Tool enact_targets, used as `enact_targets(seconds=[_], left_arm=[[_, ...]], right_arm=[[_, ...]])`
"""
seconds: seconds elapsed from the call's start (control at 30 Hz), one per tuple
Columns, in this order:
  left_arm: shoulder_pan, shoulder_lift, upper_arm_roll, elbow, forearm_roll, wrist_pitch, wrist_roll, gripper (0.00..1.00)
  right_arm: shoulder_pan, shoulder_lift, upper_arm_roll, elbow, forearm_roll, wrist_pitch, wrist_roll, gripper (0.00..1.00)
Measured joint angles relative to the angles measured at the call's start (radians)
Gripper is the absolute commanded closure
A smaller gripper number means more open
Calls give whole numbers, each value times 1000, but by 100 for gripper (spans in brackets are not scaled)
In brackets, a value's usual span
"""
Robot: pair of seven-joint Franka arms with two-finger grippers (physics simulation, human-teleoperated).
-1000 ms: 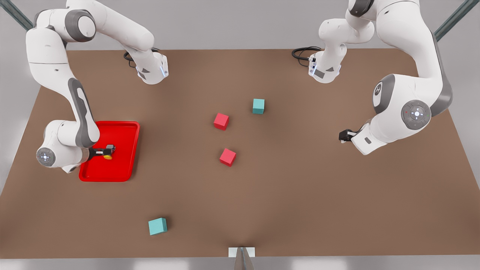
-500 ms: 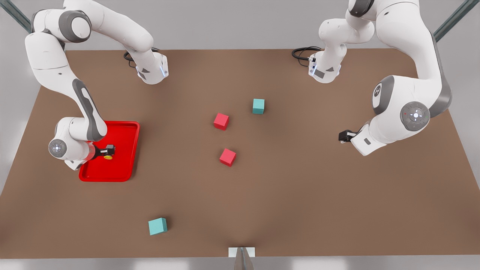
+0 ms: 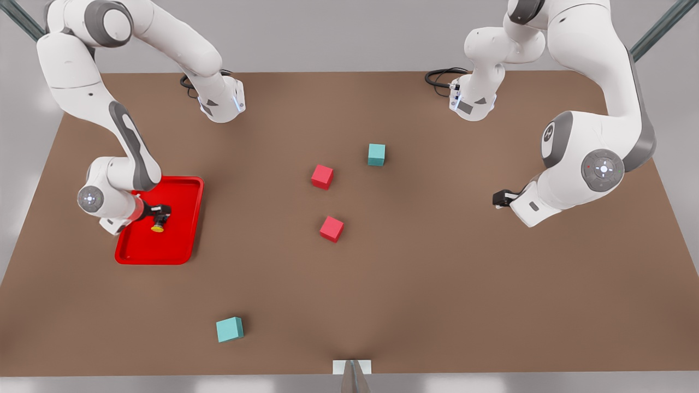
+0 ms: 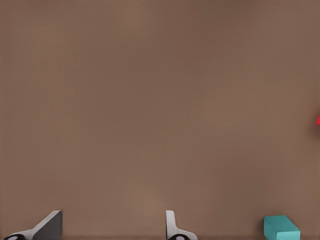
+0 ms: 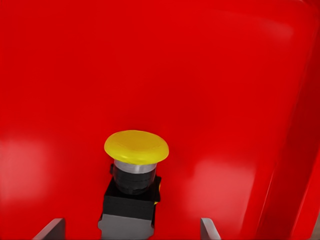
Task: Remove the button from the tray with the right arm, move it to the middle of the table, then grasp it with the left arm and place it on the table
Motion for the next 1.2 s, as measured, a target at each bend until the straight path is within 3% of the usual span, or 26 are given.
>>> enact_targets(seconds=[0.73,0.9,1.1,1.2], left_arm=[[5,15,0,0,1,9,-1,0],[7,21,0,-1,1,10,-1,0],[10,15,0,-24,1,29,-1,0],[8,14,0,-24,1,32,-1,0]], right_arm=[[-32,7,11,-50,-36,136,61,1],[-30,12,11,-53,-41,148,67,27],[-35,11,11,-53,-44,155,71,38],[-31,18,11,-53,-44,160,73,39]])
